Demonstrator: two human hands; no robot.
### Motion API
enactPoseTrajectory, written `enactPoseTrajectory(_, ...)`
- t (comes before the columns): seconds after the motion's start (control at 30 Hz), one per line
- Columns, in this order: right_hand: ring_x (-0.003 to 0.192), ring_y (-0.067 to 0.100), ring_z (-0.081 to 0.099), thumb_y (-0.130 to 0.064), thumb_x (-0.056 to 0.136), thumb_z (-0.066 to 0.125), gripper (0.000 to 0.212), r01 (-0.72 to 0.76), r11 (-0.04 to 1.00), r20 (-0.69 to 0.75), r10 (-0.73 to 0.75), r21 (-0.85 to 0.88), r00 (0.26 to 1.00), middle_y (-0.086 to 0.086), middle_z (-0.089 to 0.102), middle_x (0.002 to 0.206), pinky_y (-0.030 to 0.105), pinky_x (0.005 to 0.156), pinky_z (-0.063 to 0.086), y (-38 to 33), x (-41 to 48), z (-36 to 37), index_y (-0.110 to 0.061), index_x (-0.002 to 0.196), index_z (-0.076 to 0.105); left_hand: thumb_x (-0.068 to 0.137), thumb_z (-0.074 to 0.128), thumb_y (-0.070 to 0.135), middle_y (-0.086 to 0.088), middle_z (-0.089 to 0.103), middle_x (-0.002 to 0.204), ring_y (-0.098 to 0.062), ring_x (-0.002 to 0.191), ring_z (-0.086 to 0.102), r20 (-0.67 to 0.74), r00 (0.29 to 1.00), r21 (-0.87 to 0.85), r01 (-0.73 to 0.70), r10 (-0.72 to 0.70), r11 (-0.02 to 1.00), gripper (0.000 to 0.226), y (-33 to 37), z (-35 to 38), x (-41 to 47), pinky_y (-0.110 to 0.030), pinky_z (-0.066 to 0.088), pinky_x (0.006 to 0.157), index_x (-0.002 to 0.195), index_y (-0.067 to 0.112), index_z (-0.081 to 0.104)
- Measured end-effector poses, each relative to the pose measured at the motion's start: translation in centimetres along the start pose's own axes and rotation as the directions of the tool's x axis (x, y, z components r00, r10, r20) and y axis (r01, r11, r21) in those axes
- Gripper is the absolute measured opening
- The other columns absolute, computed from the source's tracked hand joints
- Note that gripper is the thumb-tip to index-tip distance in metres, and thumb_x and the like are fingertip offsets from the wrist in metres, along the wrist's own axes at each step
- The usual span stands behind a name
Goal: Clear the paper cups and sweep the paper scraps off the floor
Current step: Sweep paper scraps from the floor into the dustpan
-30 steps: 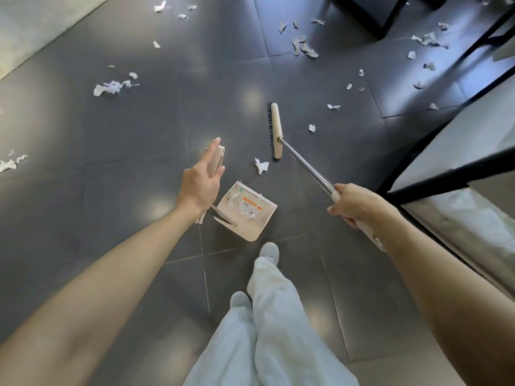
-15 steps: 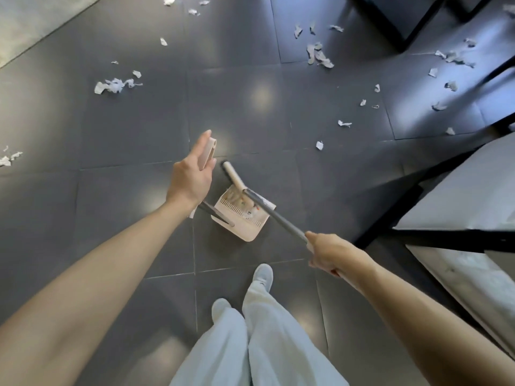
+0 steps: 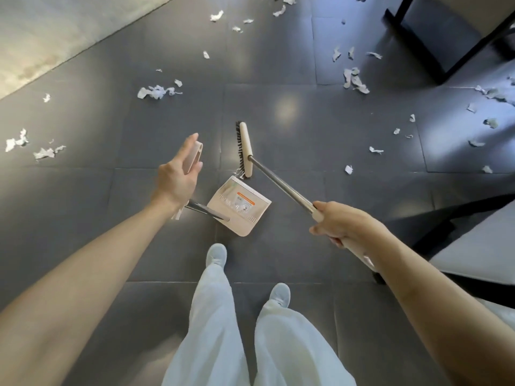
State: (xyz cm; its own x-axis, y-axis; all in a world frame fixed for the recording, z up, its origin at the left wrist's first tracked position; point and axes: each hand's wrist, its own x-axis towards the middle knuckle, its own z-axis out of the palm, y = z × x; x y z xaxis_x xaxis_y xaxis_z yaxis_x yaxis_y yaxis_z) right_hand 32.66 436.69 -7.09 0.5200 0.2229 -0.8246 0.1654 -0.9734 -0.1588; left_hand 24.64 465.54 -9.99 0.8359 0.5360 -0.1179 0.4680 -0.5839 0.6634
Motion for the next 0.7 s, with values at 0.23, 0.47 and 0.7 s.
enactPoseTrajectory(0.23,0.043,0.018,0.050,-0.013,0.089,0.054,0.019,-0.052,0.998,-0.043,0.050,-0.034,0.998,0.005,0.053,0.064,0.022,0.042,0.039,-9.0,6.1,-1.5,-0.016,0.106,0.046,0.096,0.056,0.017,-0.004,0.062,0.128,-0.031,0.111,0.059,-0.005,0.999,-0.004,0.041,-0.041,0.999,0.057,-5.4,-3.9,6.5,-0.023,0.039,0.088,0.146,0.036,0.036)
enactPoseTrajectory(0.47,0.052,0.017,0.051,-0.009,0.091,0.049,0.043,-0.055,0.996,0.049,0.059,-0.070,0.997,0.004,0.048,0.078,0.022,0.035,0.036,-17.0,9.5,-0.8,-0.017,0.132,0.040,0.096,0.057,0.016,-0.008,0.062,0.129,-0.033,0.114,0.057,0.014,1.000,-0.008,0.015,-0.015,1.000,0.058,-7.1,-6.3,14.9,-0.026,0.038,0.092,0.147,0.032,0.036)
enactPoseTrajectory(0.7,0.047,0.016,0.050,-0.018,0.091,0.057,0.045,-0.067,0.998,0.110,0.068,-0.016,0.992,0.003,0.054,0.080,0.023,0.040,0.043,-18.2,7.3,-2.4,-0.028,0.132,0.043,0.095,0.057,0.015,-0.004,0.059,0.134,-0.028,0.122,0.054,0.079,0.996,-0.086,-0.022,0.029,0.996,0.057,-7.7,-7.3,18.3,-0.023,0.036,0.098,0.146,0.031,0.038)
